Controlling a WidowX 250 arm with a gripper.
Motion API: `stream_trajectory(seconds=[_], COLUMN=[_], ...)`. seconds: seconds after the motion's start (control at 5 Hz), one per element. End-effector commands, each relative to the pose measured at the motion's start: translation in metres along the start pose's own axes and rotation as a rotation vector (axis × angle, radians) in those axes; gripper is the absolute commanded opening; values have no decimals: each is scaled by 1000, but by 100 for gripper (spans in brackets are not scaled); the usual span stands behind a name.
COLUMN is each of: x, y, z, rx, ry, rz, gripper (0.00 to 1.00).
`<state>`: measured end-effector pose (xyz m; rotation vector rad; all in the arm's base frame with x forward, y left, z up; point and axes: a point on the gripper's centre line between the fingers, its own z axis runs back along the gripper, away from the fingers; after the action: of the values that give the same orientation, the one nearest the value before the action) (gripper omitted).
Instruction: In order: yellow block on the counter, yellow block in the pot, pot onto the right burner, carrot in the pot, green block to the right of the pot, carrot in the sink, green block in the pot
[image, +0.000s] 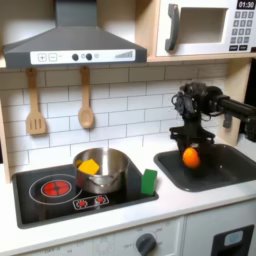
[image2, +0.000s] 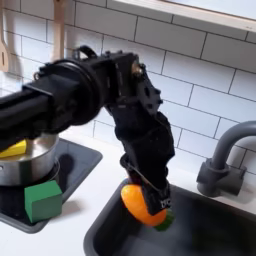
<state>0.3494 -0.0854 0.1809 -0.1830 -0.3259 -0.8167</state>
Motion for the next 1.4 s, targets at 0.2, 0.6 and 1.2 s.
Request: stream_trajectory(seconds=[0.2,0.6,1.2], x=[-18,-51,-71], y=[10,41,52], z=[17,55,65], rx=[-2,67,125], ry=[20,8,44], rz=[-11,2,31], gripper=[100,100,100])
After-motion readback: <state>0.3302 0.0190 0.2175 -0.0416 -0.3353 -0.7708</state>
